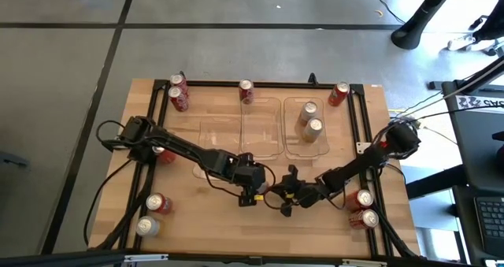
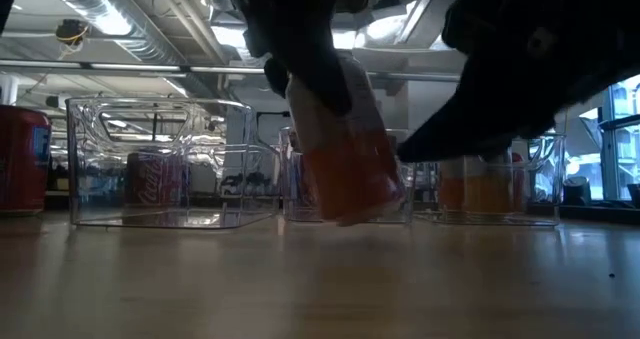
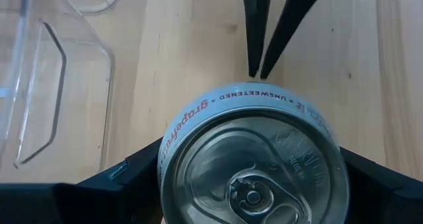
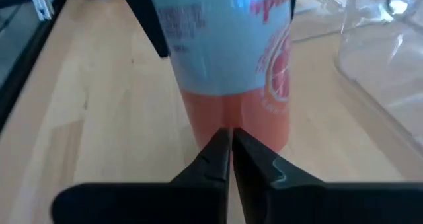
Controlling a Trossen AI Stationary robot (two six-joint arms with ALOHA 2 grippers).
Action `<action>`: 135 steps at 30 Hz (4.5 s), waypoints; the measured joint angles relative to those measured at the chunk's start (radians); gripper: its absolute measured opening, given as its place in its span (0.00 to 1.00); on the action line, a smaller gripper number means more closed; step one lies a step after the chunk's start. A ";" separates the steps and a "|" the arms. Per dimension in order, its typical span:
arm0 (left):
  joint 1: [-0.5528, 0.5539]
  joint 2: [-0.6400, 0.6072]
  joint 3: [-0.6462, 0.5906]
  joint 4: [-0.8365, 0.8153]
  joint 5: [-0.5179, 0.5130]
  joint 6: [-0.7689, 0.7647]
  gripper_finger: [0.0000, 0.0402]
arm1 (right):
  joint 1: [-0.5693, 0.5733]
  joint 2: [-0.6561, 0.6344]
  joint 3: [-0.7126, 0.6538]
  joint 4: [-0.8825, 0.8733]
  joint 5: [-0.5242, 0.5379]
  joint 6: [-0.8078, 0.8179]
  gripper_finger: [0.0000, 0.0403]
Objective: Sort soda cans
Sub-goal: Put the top white soda can into the right transparent bin
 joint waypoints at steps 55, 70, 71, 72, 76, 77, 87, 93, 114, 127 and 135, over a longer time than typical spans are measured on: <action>-0.094 -0.318 0.003 -0.305 -0.207 0.027 0.95 | -0.018 -0.193 -0.001 -0.068 -0.091 0.032 0.06; -0.116 -0.543 -0.198 -0.252 -0.233 0.057 0.95 | -0.246 -0.301 0.043 0.035 -0.287 0.116 0.66; -0.110 -0.580 -0.245 -0.213 -0.233 0.054 0.95 | -0.255 -0.301 0.060 0.007 -0.281 0.106 0.72; -0.104 -0.617 -0.292 -0.164 -0.233 0.048 0.95 | -0.262 -0.301 0.076 -0.026 -0.281 0.092 0.77; -0.088 -0.766 -0.457 -0.006 -0.233 0.004 0.95 | -0.276 -0.300 0.132 -0.097 -0.297 -0.013 0.95; -0.086 -0.795 -0.496 0.025 -0.233 -0.004 0.95 | -0.275 -0.301 0.143 -0.107 -0.299 -0.028 0.97; -0.085 -0.974 -0.767 0.338 -0.232 -0.004 0.95 | -0.204 -0.266 0.178 -0.191 -0.292 -0.084 0.89; -0.083 -0.969 -0.795 0.376 -0.231 -0.008 0.95 | -0.200 -0.181 0.177 -0.182 -0.263 -0.181 0.88; -0.052 -0.968 -0.796 0.375 -0.233 -0.030 0.95 | -0.202 -0.008 0.176 -0.174 -0.262 -0.215 0.88; -0.033 -0.968 -0.796 0.360 -0.232 -0.021 0.95 | -0.201 -0.067 0.230 -0.231 -0.198 -0.200 0.71; -0.033 -0.967 -0.796 0.356 -0.233 -0.021 0.95 | -0.210 -0.338 0.302 -0.576 -0.061 -0.209 0.71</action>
